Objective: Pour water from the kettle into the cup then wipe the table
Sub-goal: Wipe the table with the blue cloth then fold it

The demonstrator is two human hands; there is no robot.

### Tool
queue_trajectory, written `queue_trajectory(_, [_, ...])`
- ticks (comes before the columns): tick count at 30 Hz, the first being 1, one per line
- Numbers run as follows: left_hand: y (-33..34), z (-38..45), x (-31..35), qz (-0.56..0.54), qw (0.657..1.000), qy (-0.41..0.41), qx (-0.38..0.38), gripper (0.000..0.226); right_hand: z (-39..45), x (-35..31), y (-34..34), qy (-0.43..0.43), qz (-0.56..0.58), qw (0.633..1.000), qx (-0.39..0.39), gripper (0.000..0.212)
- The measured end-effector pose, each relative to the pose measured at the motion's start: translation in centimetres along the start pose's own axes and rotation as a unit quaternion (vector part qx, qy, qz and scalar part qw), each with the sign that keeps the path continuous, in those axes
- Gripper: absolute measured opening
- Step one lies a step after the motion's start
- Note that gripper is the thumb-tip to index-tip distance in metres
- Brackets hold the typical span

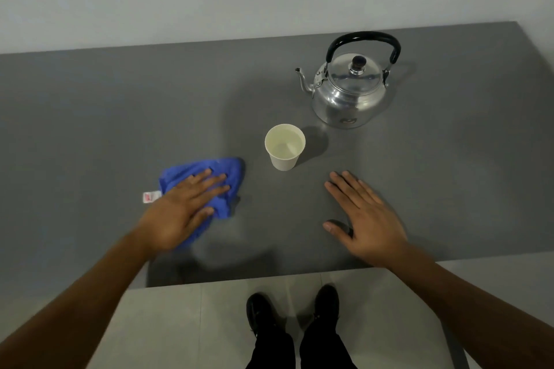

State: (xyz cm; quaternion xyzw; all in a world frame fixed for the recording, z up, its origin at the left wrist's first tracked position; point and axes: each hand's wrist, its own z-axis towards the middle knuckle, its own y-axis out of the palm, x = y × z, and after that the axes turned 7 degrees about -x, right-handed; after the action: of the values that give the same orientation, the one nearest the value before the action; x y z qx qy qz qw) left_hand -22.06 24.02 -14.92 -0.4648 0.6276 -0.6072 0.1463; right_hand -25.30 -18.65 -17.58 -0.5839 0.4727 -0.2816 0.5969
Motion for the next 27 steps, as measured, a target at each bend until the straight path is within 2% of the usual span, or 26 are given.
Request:
queue_trajectory(2, [-1.6,2.7,-1.3,-0.019,0.998,-0.053,0.034,0.057,-0.1,0.0,0.0,0.001,0.002,1.000,-0.001,0.079])
queue_trajectory(5, [-1.9,8.0,-0.9,-0.031,0.986,-0.137,0.088,0.049,-0.1,0.0,0.0,0.004,0.000,1.000,-0.008,0.078])
queue_trajectory(7, [-1.5,10.6,0.6,-0.039,0.982,-0.160,0.095,0.049,-0.1,0.1,0.0,0.003,-0.003,1.000,-0.009,0.078])
queue_trajectory(10, [-0.2,10.9,2.7,-0.010,0.991,-0.118,0.069,0.052,-0.1,0.1,-0.1,-0.002,-0.001,1.000,-0.003,0.078])
queue_trajectory(13, [1.1,7.0,3.9,-0.031,0.997,-0.060,0.041,0.054,-0.1,0.1,0.0,-0.006,-0.003,1.000,0.001,0.078])
queue_trajectory(16, [1.3,2.0,2.4,-0.029,0.999,0.019,0.003,0.051,0.0,0.1,0.0,-0.004,-0.005,1.000,0.002,0.078])
queue_trajectory(17, [0.8,0.8,1.2,-0.025,0.999,0.022,0.004,0.051,0.0,0.1,0.0,-0.003,-0.006,1.000,0.002,0.078])
queue_trajectory(21, [-1.1,1.5,-1.6,-0.044,0.992,-0.098,0.062,0.058,-0.1,0.0,0.1,-0.001,-0.014,1.000,-0.001,0.078])
queue_trajectory(24, [-0.3,4.9,0.9,-0.056,0.971,-0.197,0.120,0.050,-0.1,0.0,0.0,-0.003,-0.019,1.000,-0.006,0.078])
queue_trajectory(27, [1.6,6.3,5.0,-0.063,0.967,-0.216,0.121,0.051,-0.1,-0.1,0.0,0.000,-0.026,1.000,-0.010,0.078])
